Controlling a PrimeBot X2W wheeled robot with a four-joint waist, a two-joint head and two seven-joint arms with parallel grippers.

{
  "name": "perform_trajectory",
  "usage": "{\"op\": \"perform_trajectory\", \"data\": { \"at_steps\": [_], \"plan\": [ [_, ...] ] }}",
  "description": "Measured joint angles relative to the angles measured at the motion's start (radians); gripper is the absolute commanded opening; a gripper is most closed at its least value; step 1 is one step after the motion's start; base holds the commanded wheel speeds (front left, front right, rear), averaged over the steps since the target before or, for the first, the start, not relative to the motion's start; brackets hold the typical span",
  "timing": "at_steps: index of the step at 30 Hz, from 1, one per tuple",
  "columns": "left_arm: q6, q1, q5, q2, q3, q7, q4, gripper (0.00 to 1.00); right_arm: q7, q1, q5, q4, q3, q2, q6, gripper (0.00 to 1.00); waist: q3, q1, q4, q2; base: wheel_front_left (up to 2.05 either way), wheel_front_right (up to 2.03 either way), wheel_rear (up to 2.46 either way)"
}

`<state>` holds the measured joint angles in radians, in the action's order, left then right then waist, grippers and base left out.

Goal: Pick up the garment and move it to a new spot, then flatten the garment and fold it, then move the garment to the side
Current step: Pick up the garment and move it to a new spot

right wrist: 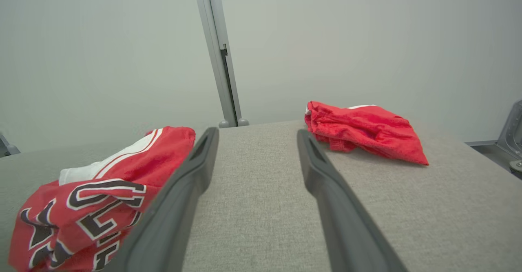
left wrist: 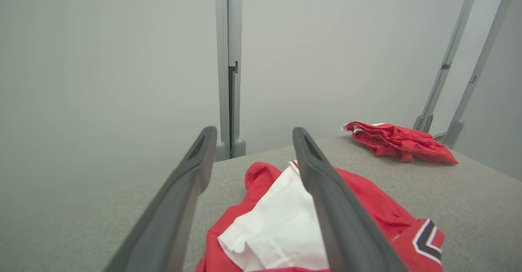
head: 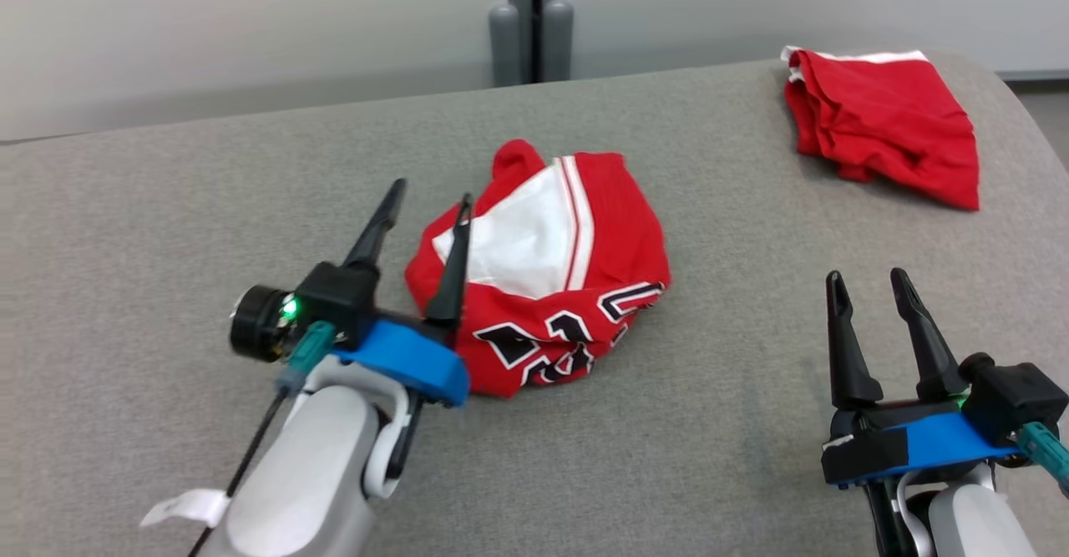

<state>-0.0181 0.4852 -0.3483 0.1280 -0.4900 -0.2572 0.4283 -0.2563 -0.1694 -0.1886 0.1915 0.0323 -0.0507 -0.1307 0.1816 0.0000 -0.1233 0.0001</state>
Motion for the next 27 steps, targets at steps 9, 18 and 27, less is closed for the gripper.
{"op": "perform_trajectory", "data": {
  "at_steps": [9, 18, 27],
  "plan": [
    [-0.053, -0.110, -0.011, 0.068, 0.133, -0.004, -0.107, 1.00, 0.015, 0.031, 0.006, -0.009, 0.012, 0.000, 0.000, 1.00, -0.039, 0.0000, 0.067, 0.0000, 0.00, 0.00, 0.00],
    [-0.073, -0.241, 0.005, 0.099, 0.263, -0.004, -0.197, 1.00, 0.028, 0.051, 0.010, -0.015, 0.018, 0.000, 0.000, 1.00, -0.068, 0.0000, 0.122, 0.0000, 0.00, 0.00, 0.00],
    [-0.074, -0.373, 0.023, 0.107, 0.348, -0.005, -0.232, 1.00, 0.044, 0.078, 0.011, -0.023, 0.019, 0.000, 0.000, 1.00, -0.095, 0.0000, 0.144, 0.0000, 0.00, 0.00, 0.00]
  ]
}}
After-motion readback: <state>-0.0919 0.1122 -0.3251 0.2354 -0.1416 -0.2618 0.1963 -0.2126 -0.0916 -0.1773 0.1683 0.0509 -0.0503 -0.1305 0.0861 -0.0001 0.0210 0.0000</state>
